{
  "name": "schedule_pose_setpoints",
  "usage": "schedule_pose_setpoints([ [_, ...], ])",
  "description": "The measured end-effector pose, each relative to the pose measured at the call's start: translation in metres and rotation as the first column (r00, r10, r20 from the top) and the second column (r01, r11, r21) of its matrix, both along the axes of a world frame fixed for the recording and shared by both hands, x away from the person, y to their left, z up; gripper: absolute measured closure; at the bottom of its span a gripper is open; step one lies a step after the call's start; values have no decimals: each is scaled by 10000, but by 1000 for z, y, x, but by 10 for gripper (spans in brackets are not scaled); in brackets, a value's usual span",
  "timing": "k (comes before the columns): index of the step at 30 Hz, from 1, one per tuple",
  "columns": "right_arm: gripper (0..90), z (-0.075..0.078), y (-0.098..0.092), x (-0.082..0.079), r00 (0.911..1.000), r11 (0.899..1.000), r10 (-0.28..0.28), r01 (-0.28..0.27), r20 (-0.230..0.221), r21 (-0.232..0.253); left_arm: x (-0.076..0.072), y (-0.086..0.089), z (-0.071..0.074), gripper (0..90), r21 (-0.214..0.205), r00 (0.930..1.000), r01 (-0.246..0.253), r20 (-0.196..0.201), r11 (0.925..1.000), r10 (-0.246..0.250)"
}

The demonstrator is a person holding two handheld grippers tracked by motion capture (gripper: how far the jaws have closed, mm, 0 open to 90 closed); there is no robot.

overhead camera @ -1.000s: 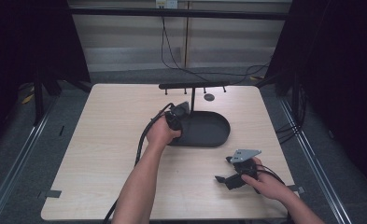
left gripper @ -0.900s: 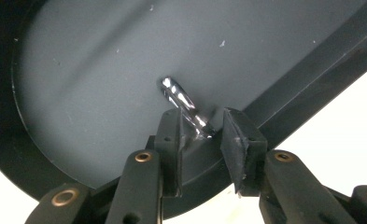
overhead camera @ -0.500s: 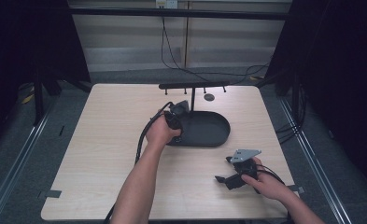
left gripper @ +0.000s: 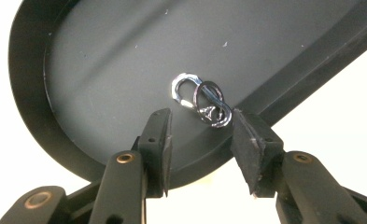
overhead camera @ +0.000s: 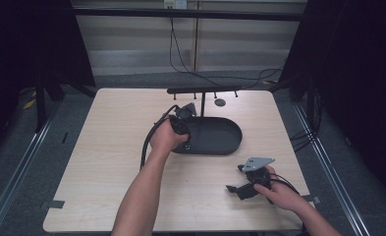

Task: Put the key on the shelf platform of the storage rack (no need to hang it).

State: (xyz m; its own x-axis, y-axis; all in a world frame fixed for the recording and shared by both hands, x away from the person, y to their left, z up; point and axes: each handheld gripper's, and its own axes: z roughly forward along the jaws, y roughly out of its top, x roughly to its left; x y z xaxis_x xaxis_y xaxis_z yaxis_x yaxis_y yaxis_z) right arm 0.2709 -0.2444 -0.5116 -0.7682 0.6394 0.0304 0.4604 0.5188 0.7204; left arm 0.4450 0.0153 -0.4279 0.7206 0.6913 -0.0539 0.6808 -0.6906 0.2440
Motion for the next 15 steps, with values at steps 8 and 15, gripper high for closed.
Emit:
schedule_pose_setpoints([
  [8,100,0,0,0,10000,10000,3,-3,-4,7,-3,2,6,549,-111,9999,133,-52,9998,-134],
  [15,100,0,0,0,10000,10000,7,-7,2,8,-7,7,12,524,-396,9999,-109,33,9992,110],
])
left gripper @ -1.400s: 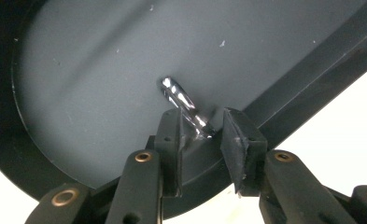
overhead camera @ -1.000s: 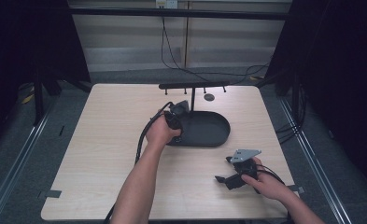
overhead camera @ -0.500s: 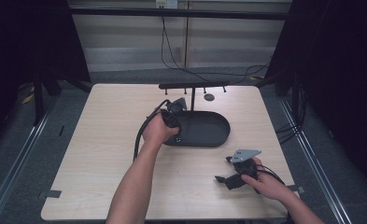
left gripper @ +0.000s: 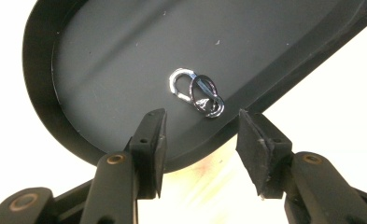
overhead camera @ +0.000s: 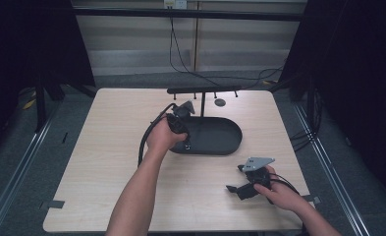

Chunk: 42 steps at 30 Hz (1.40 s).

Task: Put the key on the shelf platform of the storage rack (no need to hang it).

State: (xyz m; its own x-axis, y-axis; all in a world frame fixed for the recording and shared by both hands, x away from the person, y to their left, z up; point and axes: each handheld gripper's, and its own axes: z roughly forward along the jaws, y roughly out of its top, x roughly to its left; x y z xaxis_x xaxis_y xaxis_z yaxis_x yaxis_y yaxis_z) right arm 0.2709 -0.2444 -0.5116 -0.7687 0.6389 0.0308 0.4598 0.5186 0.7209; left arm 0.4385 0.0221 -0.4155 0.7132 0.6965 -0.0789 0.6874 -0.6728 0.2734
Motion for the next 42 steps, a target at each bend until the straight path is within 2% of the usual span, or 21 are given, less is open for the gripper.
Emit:
schedule_pose_setpoints([
  [19,102,0,0,0,10000,10000,1,-1,-13,17,-11,10,13,457,-68,9999,125,80,9999,-125],
  [25,101,0,0,0,10000,10000,-6,6,-38,20,-15,16,17,427,-271,10000,41,82,9996,-39],
  [29,101,0,0,0,10000,10000,-2,2,-8,13,-16,20,19,424,-244,9999,109,88,9996,-107],
  [34,101,0,0,0,10000,10000,-1,1,-10,15,-19,29,21,413,-297,9999,-85,71,9995,87],
  [42,101,0,0,0,10000,10000,-19,19,-14,31,-22,42,21,393,-323,9999,-127,15,9994,128],
])
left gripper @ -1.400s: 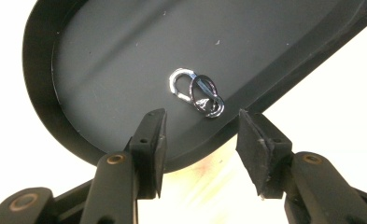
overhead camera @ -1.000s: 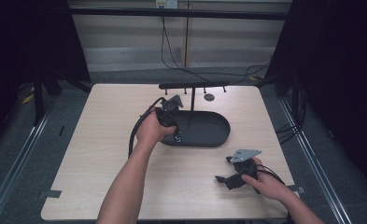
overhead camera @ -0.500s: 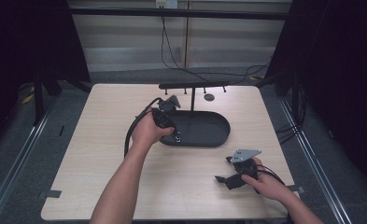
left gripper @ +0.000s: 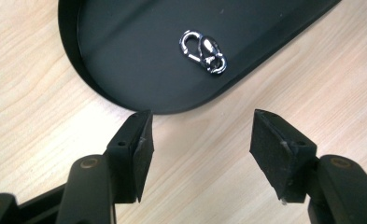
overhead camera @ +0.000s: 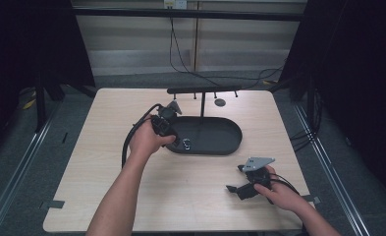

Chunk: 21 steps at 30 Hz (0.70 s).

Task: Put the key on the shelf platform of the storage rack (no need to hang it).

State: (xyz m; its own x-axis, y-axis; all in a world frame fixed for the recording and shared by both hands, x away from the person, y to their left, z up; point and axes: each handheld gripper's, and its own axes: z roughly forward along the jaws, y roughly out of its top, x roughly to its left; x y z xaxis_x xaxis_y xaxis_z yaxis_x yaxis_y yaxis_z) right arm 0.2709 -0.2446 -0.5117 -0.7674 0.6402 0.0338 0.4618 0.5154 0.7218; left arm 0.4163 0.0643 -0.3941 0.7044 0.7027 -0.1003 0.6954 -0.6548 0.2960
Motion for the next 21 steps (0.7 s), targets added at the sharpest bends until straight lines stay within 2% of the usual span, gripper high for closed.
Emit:
schedule_pose_setpoints([
  [7,102,0,0,0,10000,10000,10,-10,-14,1,-5,9,0,378,3,10000,-71,23,10000,71],
  [21,102,0,0,0,10000,10000,1,-1,-6,-18,-15,39,3,359,1,9994,-344,74,9994,344],
])
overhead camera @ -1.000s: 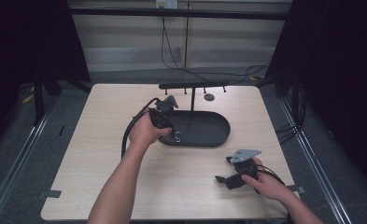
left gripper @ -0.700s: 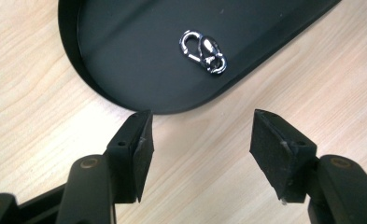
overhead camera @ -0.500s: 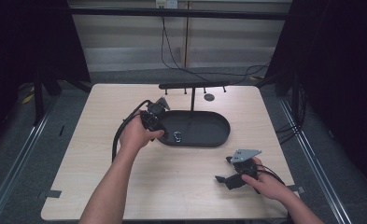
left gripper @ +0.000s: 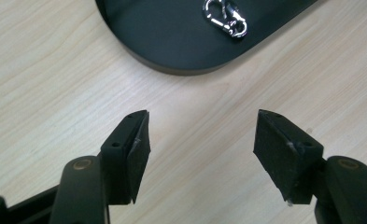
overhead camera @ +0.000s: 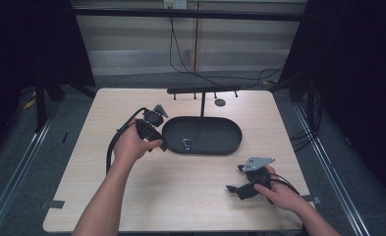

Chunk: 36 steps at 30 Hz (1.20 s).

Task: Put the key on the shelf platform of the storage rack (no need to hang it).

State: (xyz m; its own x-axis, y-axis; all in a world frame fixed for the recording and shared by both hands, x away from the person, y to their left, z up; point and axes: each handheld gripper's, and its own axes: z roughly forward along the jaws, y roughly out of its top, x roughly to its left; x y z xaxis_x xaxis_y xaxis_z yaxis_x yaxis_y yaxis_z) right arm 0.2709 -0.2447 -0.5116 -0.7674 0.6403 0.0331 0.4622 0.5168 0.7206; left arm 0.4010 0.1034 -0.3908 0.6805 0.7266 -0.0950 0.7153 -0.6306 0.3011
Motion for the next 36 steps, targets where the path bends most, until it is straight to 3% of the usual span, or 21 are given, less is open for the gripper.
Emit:
schedule_pose_setpoints([
  [23,102,0,0,0,10000,10000,5,-5,7,0,-13,46,-5,355,144,9988,-484,-1,9987,484],
  [29,101,0,0,0,10000,10000,-11,11,-13,-1,-18,58,-8,354,-33,9972,-743,-44,9972,742],
  [36,101,0,0,0,10000,10000,6,-6,7,4,-24,69,-14,352,121,9966,-815,-105,9966,817],
])
